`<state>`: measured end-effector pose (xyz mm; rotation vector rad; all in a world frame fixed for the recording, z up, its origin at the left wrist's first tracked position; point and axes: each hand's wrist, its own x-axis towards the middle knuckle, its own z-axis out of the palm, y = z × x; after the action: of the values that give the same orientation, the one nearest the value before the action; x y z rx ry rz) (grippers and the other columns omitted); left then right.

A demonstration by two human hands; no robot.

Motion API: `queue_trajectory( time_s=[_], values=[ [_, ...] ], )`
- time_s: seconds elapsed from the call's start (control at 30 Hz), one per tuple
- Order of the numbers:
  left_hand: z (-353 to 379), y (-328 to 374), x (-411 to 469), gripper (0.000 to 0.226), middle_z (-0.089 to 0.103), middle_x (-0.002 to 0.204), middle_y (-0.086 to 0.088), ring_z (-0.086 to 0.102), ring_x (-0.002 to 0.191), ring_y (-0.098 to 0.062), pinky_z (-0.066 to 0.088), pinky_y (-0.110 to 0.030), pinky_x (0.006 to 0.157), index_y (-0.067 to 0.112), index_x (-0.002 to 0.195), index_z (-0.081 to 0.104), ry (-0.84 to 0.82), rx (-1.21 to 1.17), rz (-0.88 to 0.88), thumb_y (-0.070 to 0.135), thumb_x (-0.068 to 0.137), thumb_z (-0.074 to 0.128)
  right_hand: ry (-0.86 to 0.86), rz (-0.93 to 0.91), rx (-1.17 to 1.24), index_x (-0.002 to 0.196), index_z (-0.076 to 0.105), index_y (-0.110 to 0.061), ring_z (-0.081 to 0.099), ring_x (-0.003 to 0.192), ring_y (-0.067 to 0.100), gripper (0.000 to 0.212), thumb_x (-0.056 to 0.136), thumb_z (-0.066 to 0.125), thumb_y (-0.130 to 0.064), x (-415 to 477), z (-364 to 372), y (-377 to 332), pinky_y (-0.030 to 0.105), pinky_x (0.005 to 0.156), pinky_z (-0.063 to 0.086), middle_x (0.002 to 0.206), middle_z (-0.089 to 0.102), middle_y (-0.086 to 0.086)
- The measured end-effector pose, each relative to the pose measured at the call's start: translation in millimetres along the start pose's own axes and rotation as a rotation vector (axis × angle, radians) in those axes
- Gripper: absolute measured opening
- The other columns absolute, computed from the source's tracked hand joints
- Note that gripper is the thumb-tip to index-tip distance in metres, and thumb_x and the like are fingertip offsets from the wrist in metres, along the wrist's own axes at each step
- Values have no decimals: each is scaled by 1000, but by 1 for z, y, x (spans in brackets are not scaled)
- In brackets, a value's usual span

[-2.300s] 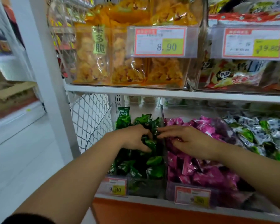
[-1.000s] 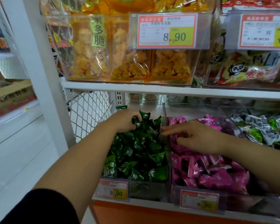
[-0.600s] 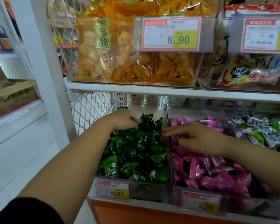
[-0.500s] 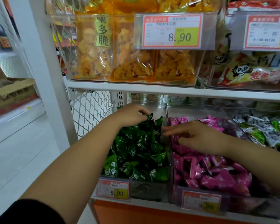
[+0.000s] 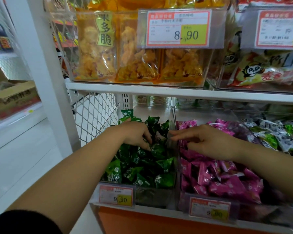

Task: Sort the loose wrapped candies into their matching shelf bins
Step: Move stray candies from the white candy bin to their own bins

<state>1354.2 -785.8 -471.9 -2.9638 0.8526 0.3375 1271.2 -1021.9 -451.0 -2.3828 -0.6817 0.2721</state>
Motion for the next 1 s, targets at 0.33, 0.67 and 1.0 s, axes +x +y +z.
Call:
queue_trajectory(
  time_s=[0.33, 0.67, 1.0],
  values=[
    [-21, -9, -17, 25, 60, 125, 12, 53, 111, -9, 37, -27, 99, 29, 113, 68, -95, -275, -57, 37, 91, 59, 23, 25, -5, 112, 60, -40, 52, 53, 29, 50, 90, 48, 3, 0, 1, -11, 12, 44, 35, 143, 43, -19],
    [-9, 20, 32, 25, 64, 120, -5, 58, 106, -19, 46, -30, 88, 16, 118, 66, 220, -325, -27, 16, 94, 56, 7, 32, -14, 122, 62, -26, 47, 41, 1, 44, 91, 48, 2, 1, -1, -6, 11, 44, 36, 143, 42, -19],
    [7, 11, 54, 25, 65, 118, -1, 59, 106, -18, 47, -32, 92, 19, 115, 66, 182, -297, -65, 20, 91, 63, 3, -14, -15, 122, 61, -30, 54, 91, -23, 45, 91, 51, 1, 3, -1, 3, 2, 65, 41, 139, 41, -24]
  ],
)
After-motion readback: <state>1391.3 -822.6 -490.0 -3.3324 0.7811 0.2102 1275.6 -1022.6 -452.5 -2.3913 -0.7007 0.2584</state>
